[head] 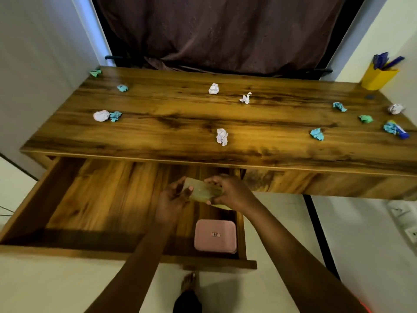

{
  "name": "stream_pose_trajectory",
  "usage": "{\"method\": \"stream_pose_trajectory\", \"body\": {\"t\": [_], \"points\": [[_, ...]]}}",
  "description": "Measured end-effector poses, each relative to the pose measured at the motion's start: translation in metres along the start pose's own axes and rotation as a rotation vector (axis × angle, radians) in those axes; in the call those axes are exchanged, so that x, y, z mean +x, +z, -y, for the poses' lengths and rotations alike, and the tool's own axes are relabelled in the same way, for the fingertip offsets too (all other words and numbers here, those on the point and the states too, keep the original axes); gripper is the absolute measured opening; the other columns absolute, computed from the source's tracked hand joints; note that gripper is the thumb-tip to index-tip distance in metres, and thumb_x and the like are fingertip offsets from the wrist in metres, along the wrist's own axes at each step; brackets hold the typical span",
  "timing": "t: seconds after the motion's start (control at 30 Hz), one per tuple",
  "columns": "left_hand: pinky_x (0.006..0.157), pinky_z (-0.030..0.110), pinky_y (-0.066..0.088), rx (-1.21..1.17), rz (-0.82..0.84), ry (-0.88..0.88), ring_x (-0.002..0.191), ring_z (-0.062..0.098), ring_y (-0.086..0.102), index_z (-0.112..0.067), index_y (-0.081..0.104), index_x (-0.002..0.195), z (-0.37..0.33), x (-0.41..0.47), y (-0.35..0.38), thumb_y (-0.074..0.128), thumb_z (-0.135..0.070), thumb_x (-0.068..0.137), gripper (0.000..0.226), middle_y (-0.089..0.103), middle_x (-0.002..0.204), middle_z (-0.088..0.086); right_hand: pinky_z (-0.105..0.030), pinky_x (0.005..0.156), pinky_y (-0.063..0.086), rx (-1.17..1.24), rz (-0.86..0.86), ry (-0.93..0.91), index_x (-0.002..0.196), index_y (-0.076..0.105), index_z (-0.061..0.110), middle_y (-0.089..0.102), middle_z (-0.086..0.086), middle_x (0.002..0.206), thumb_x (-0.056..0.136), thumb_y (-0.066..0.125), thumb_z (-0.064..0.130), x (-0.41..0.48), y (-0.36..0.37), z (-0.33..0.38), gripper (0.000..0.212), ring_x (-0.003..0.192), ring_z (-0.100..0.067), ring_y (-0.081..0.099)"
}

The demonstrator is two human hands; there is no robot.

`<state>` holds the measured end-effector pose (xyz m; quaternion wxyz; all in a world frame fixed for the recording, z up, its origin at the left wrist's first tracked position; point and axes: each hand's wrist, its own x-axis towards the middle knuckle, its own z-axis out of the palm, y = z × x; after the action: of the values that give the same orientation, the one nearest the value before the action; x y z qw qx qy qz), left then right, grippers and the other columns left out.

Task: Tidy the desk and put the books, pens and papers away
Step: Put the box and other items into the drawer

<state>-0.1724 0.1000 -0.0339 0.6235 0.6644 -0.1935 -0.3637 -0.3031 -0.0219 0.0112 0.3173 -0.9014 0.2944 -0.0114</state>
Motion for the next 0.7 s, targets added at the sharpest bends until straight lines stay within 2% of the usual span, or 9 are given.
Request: {"method": "stream_pose_trajectory", "body": {"t": [0.07, 0.13, 0.27, 0.33, 0.4, 0.43, 0.47, 0.53, 0.7], "points": [[0.059, 0.019, 0.052, -0.070, -0.082, -0.086, 0.089, 0.012, 0.062, -0.011, 0.056, 0.125, 0.006, 0.000, -0.003, 0.060, -0.007, 0.089, 0.036, 0.063, 0.112, 0.004, -0.026, 0.086, 0.038, -0.024, 0.034, -0.036, 0.130, 0.053, 0.019, 0.057, -0.004, 0.128, 0.075, 0.076, 0.027, 0.005, 0.007, -0.001, 0.060, 0.116, -0.020, 0.051], [0.057, 0.020, 0.052, -0.126, -0.133, -0.130, 0.087, 0.014, 0.062, -0.008, 0.057, 0.123, 0.010, 0.001, -0.004, 0.059, -0.001, 0.088, 0.035, 0.062, 0.112, 0.007, -0.029, 0.089, 0.042, -0.030, 0.073, -0.035, 0.129, 0.055, 0.016, 0.057, -0.006, 0.129, 0.077, 0.074, 0.025, 0.010, 0.011, -0.008, 0.056, 0.117, -0.022, 0.052], [0.063, 0.027, 0.051, -0.120, -0.175, -0.234, 0.103, 0.027, 0.060, -0.007, 0.058, 0.119, 0.029, 0.016, -0.001, 0.060, 0.000, 0.087, 0.033, 0.061, 0.119, 0.013, -0.037, 0.095, 0.047, -0.158, 0.154, 0.005, 0.129, 0.055, 0.017, 0.059, -0.007, 0.128, 0.078, 0.073, 0.018, 0.020, 0.017, -0.030, 0.054, 0.117, -0.024, 0.054], [0.059, 0.027, 0.053, -0.001, -0.144, -0.278, 0.107, 0.032, 0.059, -0.009, 0.059, 0.116, 0.041, 0.020, 0.006, 0.061, 0.000, 0.087, 0.031, 0.059, 0.124, 0.016, -0.039, 0.093, 0.048, -0.269, 0.198, -0.020, 0.126, 0.057, 0.018, 0.062, -0.007, 0.122, 0.082, 0.068, 0.013, 0.022, 0.022, -0.036, 0.046, 0.112, -0.024, 0.057], [0.056, 0.021, 0.053, 0.159, -0.105, -0.260, 0.113, 0.036, 0.055, -0.005, 0.056, 0.121, 0.053, 0.020, 0.010, 0.060, 0.002, 0.087, 0.035, 0.055, 0.129, 0.019, -0.039, 0.097, 0.043, -0.404, 0.249, -0.066, 0.124, 0.058, 0.019, 0.064, -0.007, 0.117, 0.086, 0.063, 0.013, 0.022, 0.028, -0.039, 0.039, 0.111, -0.024, 0.057], [0.060, 0.018, 0.053, 0.247, -0.090, -0.242, 0.116, 0.036, 0.053, -0.002, 0.054, 0.125, 0.056, 0.018, 0.009, 0.059, 0.002, 0.087, 0.038, 0.053, 0.129, 0.019, -0.040, 0.101, 0.037, -0.481, 0.265, -0.083, 0.123, 0.059, 0.019, 0.065, -0.006, 0.116, 0.087, 0.062, 0.015, 0.021, 0.031, -0.040, 0.037, 0.112, -0.025, 0.055], [0.072, 0.019, 0.053, 0.338, -0.069, -0.224, 0.118, 0.036, 0.053, 0.000, 0.052, 0.127, 0.058, 0.016, 0.006, 0.059, 0.000, 0.088, 0.040, 0.053, 0.130, 0.019, -0.040, 0.103, 0.032, -0.549, 0.271, -0.095, 0.123, 0.059, 0.019, 0.065, -0.005, 0.116, 0.087, 0.061, 0.016, 0.020, 0.034, -0.041, 0.035, 0.113, -0.025, 0.054], [0.091, 0.031, 0.049, 0.486, -0.031, -0.228, 0.116, 0.034, 0.056, 0.000, 0.055, 0.125, 0.063, 0.017, -0.003, 0.064, -0.007, 0.086, 0.041, 0.058, 0.126, 0.018, -0.041, 0.105, 0.028, -0.621, 0.252, -0.106, 0.120, 0.061, 0.019, 0.065, -0.003, 0.116, 0.087, 0.061, 0.018, 0.020, 0.038, -0.044, 0.033, 0.114, -0.024, 0.053], [0.078, 0.037, 0.055, 0.695, 0.007, -0.243, 0.090, 0.028, 0.066, -0.015, 0.064, 0.105, 0.062, 0.013, -0.010, 0.070, -0.025, 0.083, 0.025, 0.067, 0.099, 0.008, -0.042, 0.108, 0.026, -0.610, 0.228, -0.092, 0.111, 0.066, 0.020, 0.066, -0.002, 0.115, 0.086, 0.063, 0.015, 0.021, 0.042, -0.045, 0.026, 0.115, -0.023, 0.052]]}}
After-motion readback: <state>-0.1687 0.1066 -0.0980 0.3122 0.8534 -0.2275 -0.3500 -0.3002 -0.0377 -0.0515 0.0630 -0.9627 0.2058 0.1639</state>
